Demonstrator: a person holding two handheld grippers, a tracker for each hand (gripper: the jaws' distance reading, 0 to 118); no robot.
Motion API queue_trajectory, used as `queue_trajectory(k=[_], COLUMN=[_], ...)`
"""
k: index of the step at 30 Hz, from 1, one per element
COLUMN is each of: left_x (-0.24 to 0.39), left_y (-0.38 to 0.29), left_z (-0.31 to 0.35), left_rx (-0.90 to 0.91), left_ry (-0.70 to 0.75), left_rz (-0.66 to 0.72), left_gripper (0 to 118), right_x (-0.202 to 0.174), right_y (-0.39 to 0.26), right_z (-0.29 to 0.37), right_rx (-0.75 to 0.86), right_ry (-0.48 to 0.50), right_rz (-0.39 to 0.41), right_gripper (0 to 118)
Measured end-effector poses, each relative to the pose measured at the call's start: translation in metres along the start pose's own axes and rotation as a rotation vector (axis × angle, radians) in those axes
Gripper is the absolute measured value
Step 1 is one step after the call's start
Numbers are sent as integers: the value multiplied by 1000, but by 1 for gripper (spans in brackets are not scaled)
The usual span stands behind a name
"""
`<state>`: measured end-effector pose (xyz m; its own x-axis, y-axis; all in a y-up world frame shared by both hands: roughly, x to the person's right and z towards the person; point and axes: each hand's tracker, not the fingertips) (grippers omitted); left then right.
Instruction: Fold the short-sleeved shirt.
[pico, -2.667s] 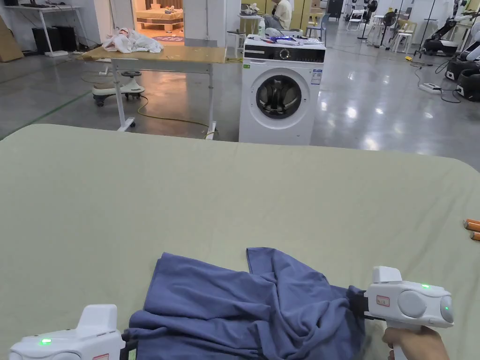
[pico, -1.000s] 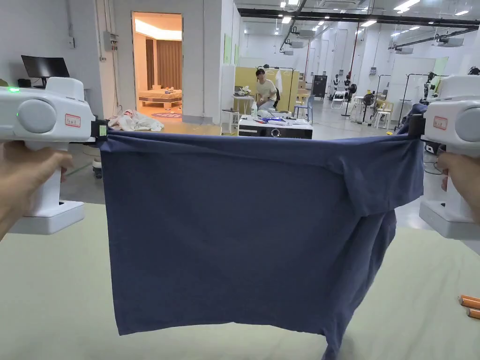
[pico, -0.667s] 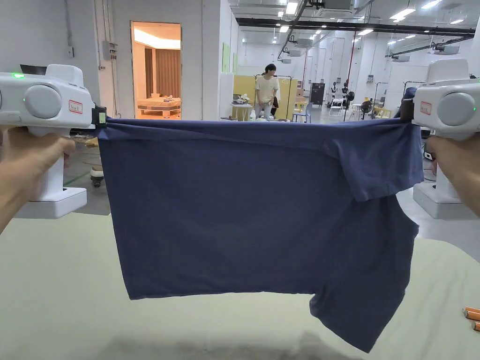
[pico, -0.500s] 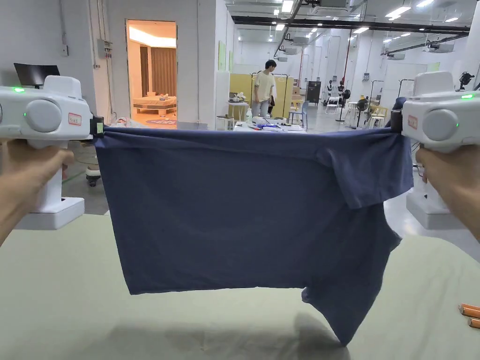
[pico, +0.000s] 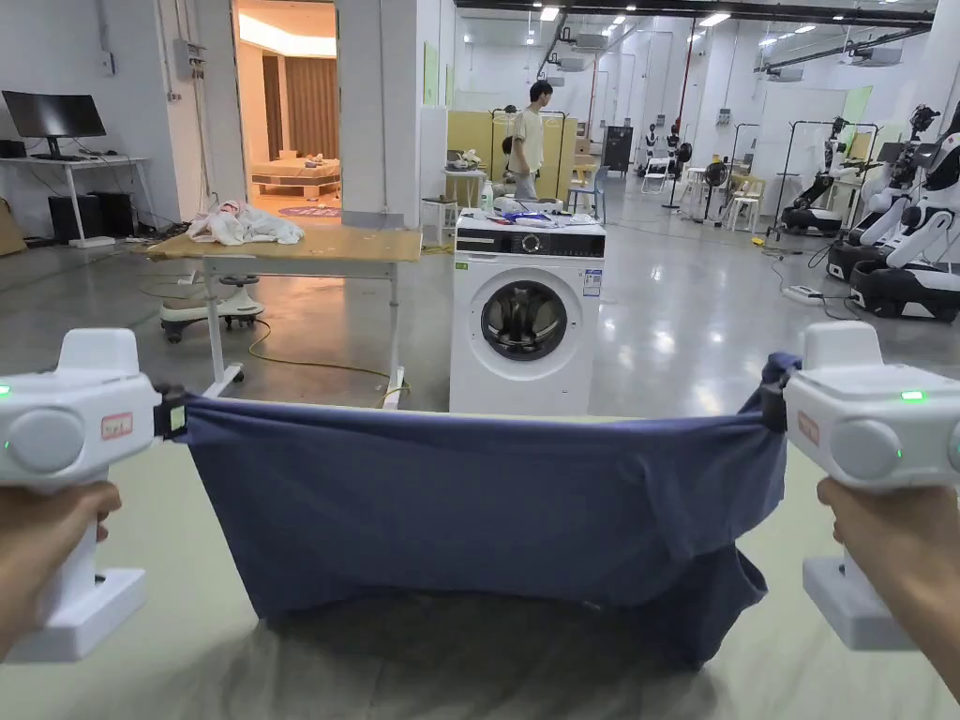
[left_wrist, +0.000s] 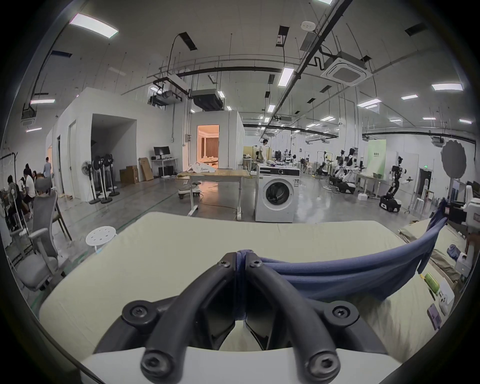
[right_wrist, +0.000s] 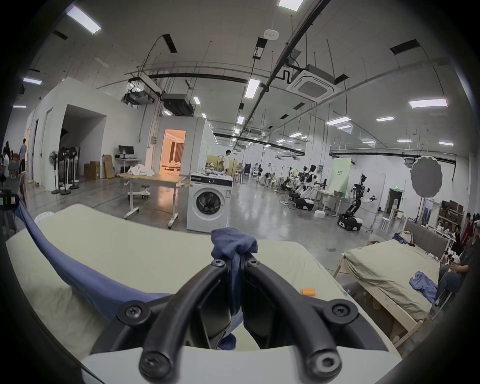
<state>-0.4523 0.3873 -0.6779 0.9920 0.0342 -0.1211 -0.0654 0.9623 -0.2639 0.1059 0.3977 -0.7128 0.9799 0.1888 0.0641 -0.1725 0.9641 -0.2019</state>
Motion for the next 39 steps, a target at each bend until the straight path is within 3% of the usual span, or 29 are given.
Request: queue_trajectory(k=[14, 19, 25, 34, 39], left_x=[-22, -17, -15, -9, -14], left_y=[-115, -138, -180, -273, -308], left_z=[141, 169, 176, 152, 130], left_rx=[-39, -93, -225, -487, -532], left_ry=[-41, -31, -35, -14, -5], left_rz=[103, 56, 57, 13, 28], left_gripper=[1, 1, 1, 1, 1], right_x=[15, 14, 4, -15, -19], right_y=[-103, -120, -166, -256, -291], right_z=[143, 172, 184, 177, 166], right_rx=[-85, -129, -289, -517, -596], right_ry=[60, 56, 46, 92, 73], right_rz=[-71, -59, 3, 18, -2], right_gripper=[4, 4, 4, 4, 5])
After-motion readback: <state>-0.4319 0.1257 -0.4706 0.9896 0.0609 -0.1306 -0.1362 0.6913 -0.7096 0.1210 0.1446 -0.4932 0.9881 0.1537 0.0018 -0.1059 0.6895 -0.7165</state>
